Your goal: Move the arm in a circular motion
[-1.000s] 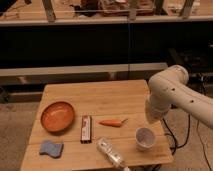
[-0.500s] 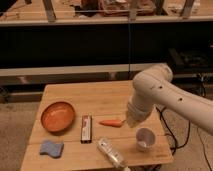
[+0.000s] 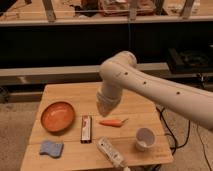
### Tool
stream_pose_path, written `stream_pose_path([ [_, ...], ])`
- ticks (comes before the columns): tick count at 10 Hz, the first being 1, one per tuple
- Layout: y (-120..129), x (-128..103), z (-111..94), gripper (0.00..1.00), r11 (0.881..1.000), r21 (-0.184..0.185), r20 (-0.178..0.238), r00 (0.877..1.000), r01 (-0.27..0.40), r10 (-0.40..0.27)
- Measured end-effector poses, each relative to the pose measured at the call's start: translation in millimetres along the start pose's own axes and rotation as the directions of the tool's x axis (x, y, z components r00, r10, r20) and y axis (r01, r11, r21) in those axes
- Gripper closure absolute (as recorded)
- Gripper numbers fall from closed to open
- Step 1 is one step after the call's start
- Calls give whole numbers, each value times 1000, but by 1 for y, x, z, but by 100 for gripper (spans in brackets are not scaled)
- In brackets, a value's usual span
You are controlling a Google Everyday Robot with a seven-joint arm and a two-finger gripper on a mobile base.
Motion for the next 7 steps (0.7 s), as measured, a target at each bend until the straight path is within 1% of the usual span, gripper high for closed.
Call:
stream_pose_path([
  [1,-26,12,2,100,999,1,-18,999,36,-36],
  [2,-44,23,4,100,999,-1,-33,998,51,-51],
  [3,-62,40,7,100,999,-5,-57,997,46,-46],
  [4,-69,55,11,100,1000,-10,-75,997,26,-26],
  [5,-70,65,13,100,1000,-14,-87,996,3,-4],
  [6,-64,78,16,100,999,-17,-101,994,-31,29],
  [7,-51,93,17,100,997,-22,-110,991,-73,70],
])
